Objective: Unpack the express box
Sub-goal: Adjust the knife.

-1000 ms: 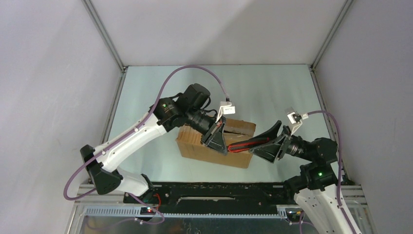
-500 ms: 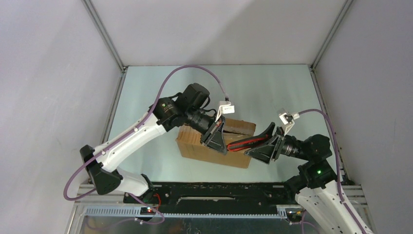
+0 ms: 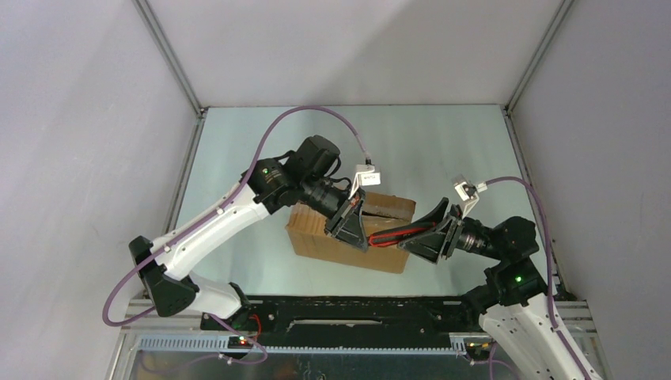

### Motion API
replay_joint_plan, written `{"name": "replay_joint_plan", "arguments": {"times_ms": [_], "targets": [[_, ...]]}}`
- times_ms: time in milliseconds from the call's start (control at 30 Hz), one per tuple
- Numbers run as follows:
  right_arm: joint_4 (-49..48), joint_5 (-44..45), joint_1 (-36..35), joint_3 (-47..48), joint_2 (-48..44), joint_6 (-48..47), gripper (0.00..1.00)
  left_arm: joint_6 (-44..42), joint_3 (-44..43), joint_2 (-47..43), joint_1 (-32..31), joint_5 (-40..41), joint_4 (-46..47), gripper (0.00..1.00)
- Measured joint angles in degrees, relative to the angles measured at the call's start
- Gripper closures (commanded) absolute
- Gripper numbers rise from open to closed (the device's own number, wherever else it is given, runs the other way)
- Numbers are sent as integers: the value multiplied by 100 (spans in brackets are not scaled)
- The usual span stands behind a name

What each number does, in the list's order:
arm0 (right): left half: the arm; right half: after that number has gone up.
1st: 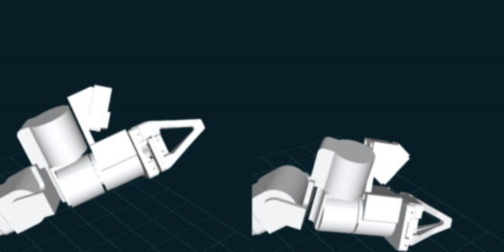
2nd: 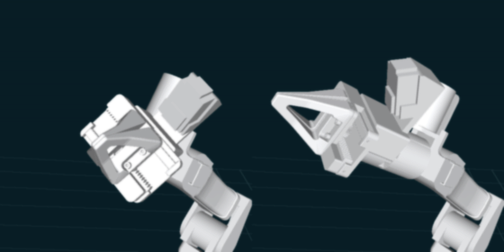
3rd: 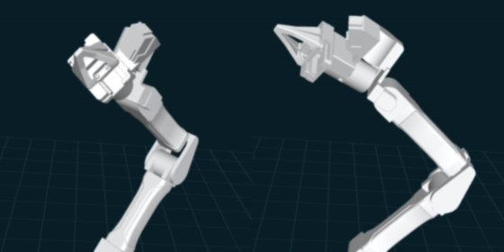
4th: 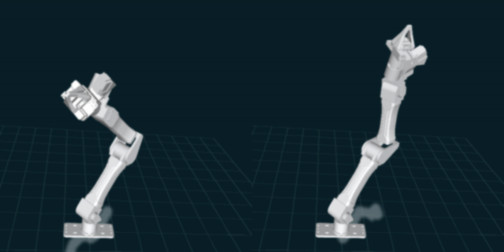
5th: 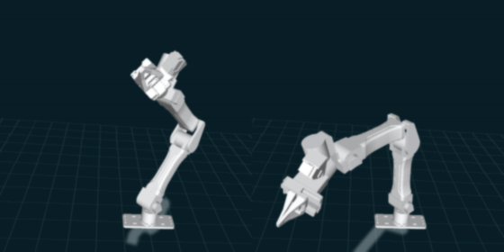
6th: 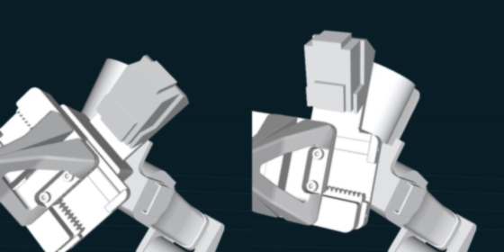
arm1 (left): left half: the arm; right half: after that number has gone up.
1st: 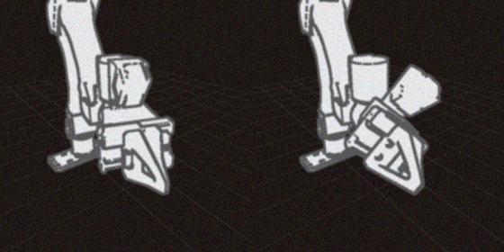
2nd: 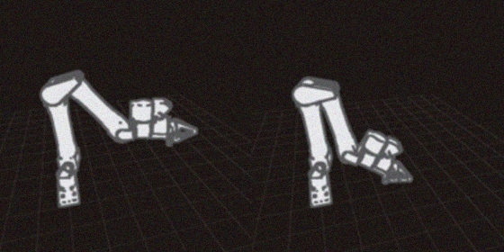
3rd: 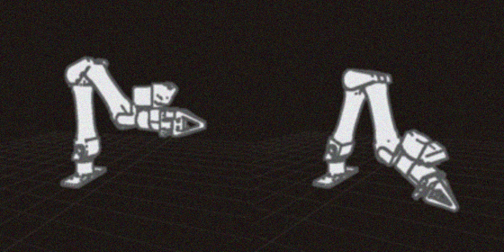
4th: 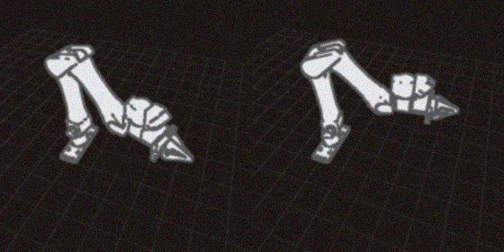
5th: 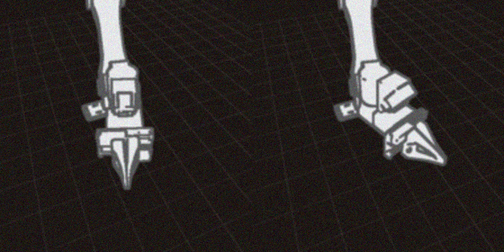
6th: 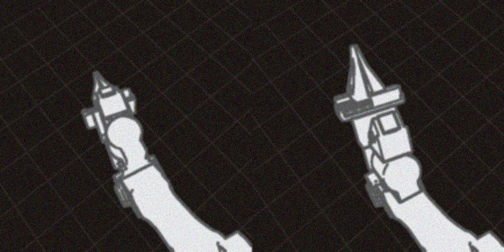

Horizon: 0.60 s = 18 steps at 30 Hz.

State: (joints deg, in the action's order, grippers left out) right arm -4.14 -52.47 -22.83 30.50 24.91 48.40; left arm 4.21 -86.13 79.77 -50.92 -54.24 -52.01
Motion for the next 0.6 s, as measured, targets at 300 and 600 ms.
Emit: {"name": "replay_joint_plan", "arguments": {"times_ms": [300,600], "targets": [[-31,-4,0,2,-9,42,56,-59,11,-2,-2,9,-129,100],[-52,9,-262,31,0,22,100,-74,11,-2,-11,55,-197,100]]}}
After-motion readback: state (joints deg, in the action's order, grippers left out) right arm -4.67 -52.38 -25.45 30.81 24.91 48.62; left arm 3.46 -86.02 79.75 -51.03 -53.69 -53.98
